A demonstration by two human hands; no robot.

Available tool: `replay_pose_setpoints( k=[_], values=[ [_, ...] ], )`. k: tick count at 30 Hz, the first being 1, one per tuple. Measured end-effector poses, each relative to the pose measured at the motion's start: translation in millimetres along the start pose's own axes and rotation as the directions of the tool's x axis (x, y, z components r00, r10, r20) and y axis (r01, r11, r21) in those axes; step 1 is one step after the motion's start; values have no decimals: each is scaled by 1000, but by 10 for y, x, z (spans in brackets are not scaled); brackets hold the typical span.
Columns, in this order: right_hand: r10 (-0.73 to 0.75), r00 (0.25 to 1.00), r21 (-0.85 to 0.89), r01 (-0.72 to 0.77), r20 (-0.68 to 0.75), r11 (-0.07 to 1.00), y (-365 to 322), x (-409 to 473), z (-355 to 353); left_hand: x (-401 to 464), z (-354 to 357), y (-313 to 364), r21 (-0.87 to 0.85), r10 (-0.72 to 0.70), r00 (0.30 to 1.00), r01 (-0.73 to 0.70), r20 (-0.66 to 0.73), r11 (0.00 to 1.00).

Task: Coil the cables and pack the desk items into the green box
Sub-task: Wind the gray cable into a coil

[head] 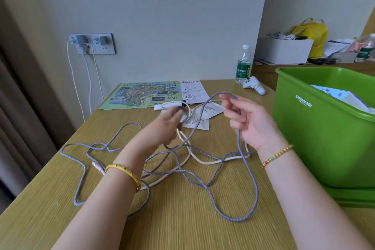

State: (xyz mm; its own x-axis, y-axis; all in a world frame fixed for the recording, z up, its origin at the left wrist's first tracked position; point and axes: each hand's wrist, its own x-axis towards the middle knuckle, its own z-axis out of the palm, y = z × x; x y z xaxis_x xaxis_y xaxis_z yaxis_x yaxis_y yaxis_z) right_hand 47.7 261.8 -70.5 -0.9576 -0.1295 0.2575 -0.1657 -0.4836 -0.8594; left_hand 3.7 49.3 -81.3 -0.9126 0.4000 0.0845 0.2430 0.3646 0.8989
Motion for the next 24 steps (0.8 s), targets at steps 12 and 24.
replay_pose_setpoints(
  k=[12,24],
  values=[
    [-100,995,-65,101,17,993,54,46,-43,-117,335,131,159,146,944,-199,294,967],
    [-206,978,-99,207,15,973,43,42,28,-118,345,207,-54,230,937,-224,263,973]
  ],
)
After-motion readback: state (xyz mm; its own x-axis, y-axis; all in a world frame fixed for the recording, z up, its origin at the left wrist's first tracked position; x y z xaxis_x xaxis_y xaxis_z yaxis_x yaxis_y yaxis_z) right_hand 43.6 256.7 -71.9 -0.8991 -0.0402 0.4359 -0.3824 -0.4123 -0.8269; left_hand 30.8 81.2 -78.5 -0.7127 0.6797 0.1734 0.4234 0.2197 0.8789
